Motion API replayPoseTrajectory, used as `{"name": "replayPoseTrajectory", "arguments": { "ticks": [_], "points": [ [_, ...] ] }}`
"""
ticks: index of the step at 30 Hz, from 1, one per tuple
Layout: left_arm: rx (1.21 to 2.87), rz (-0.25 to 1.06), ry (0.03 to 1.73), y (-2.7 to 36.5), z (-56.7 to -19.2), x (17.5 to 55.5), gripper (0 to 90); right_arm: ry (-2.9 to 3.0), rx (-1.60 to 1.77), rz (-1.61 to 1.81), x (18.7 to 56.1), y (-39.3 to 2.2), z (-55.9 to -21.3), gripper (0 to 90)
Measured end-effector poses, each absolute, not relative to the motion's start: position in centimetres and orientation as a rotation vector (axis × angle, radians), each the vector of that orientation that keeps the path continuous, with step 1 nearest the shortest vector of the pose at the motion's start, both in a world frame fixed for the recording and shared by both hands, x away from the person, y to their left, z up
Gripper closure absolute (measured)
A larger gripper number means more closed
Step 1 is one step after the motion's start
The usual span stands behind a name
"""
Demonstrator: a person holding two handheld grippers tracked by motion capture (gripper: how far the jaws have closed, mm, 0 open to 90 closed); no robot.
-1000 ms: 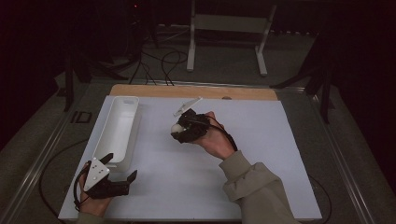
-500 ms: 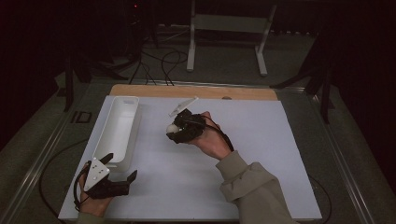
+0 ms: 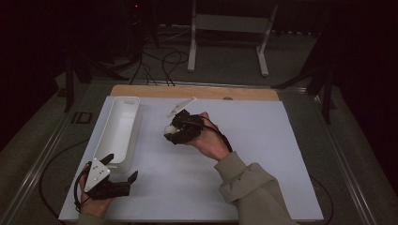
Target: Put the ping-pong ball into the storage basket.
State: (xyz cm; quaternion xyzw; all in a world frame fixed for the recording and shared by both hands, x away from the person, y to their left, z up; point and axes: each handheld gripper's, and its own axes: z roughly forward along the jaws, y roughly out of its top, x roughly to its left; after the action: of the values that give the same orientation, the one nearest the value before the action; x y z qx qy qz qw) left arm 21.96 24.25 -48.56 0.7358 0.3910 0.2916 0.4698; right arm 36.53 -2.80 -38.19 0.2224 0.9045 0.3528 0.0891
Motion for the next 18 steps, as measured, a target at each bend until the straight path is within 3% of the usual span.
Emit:
{"name": "replayPoseTrajectory", "arguments": {
  "ticks": [18],
  "points": [
    [1.801,0.711,0.956,24.3,-48.6,22.0,0.0,2.698,0.648,1.074,36.4,-1.6,-38.0,50.8]
  ]
}}
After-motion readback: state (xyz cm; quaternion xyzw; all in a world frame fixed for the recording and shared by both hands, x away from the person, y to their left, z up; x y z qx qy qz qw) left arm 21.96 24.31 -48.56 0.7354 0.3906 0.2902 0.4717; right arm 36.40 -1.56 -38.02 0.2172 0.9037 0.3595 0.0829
